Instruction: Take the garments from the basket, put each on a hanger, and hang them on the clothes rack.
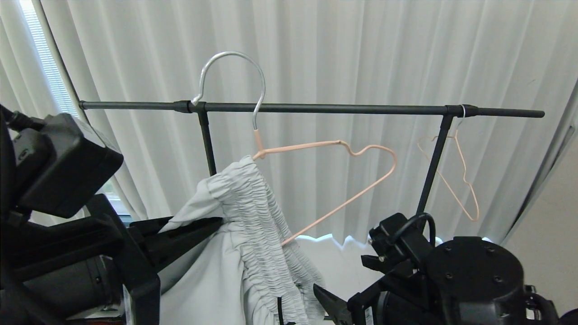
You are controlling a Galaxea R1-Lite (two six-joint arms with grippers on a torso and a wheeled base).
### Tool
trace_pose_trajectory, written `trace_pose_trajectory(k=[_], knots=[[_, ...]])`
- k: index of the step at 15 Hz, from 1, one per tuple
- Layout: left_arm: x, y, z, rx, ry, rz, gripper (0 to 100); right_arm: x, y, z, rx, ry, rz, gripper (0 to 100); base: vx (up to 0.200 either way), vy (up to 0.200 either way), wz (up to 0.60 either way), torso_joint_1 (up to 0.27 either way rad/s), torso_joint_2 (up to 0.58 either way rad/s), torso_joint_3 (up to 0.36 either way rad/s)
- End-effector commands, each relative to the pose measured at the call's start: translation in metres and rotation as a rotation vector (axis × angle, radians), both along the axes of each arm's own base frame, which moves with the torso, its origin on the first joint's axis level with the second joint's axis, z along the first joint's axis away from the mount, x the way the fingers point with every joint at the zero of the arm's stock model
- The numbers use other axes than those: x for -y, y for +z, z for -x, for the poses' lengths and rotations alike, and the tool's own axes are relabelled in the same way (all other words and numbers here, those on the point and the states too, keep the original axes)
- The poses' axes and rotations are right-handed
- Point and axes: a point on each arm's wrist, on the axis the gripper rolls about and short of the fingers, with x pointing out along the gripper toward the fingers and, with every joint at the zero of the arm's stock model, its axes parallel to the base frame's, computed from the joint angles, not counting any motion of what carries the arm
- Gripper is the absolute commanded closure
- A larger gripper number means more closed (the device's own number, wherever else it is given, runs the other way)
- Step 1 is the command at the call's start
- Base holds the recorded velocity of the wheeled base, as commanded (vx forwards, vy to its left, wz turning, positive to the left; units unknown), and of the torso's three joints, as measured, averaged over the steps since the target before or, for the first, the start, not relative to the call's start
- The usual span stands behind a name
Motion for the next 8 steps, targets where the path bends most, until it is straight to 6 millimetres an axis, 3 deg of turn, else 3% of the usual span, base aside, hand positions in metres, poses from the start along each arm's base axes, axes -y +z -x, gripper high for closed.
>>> trace_pose_trajectory(k=[1,5,6,8], knots=[[-0.001,0.001,0.0,0.005,0.0,0.006,100,-0.014,-0.02,-0.007,-0.028,-0.001,0.063,0,0.0,0.0,0.0,0.0,0.0,0.0],[0.0,0.002,0.0,0.007,0.0,0.008,100,-0.008,-0.028,-0.004,-0.043,-0.005,0.095,0,0.0,0.0,0.0,0.0,0.0,0.0],[0.0,0.003,0.0,0.015,0.0,0.017,100,-0.004,-0.032,-0.002,-0.051,-0.005,0.111,100,0.0,0.0,0.0,0.0,0.0,0.0],[0.0,0.004,0.0,0.022,0.001,0.028,100,0.001,-0.032,-0.001,-0.05,-0.008,0.116,100,0.0,0.0,0.0,0.0,0.0,0.0]])
